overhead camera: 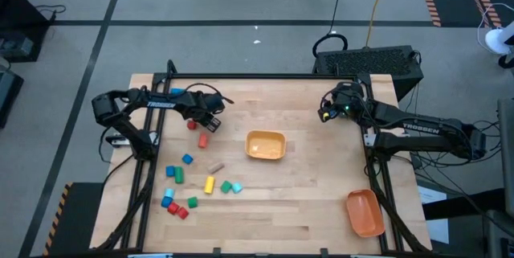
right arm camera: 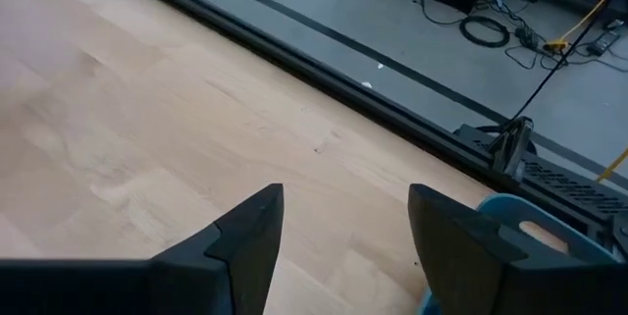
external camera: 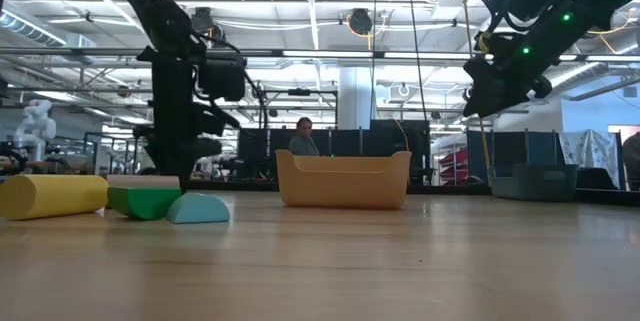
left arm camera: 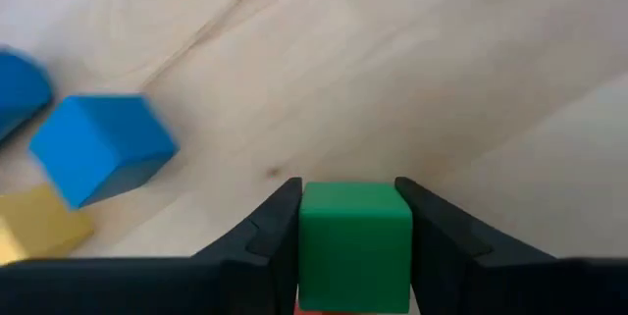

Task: Sort blocks by size
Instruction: Put the green square block into the blue bin

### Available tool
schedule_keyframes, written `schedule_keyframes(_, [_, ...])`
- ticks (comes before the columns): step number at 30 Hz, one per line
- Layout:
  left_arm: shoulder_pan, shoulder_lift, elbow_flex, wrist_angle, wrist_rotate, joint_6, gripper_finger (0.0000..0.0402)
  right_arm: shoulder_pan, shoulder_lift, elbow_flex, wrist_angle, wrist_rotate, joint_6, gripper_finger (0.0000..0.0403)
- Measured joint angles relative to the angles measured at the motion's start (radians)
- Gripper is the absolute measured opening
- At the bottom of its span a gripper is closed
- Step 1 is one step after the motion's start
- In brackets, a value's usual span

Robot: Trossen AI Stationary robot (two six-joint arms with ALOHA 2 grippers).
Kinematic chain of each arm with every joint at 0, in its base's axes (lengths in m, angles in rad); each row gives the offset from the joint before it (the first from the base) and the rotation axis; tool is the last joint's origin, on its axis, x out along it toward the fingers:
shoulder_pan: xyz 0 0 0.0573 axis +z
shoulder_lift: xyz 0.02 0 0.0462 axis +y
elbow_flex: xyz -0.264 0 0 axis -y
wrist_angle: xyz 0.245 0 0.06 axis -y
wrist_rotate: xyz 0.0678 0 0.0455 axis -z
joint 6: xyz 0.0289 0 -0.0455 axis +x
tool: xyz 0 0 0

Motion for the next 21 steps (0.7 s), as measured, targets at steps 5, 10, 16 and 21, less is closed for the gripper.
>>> schedule_keyframes(5, [-0.008, -0.006, 0.006, 0.102, 0.074, 0.069, 0.0137, 0.046, 0.027, 0.000, 0.069, -0.009, 0.015, 0.0202])
schedule_keyframes(10, [-0.008, -0.032, 0.007, 0.281, 0.162, 0.132, 0.0137, 0.117, 0.072, 0.000, 0.163, -0.117, -0.008, 0.0202])
schedule_keyframes(16, [-0.008, -0.034, 0.007, 0.481, 0.285, 0.186, 0.0137, 0.219, 0.170, 0.000, 0.341, -0.161, -0.071, 0.0201])
schedule_keyframes(21, [-0.008, -0.034, 0.007, 0.666, 0.394, 0.194, 0.0137, 0.288, 0.297, 0.000, 0.538, -0.162, -0.177, 0.0201])
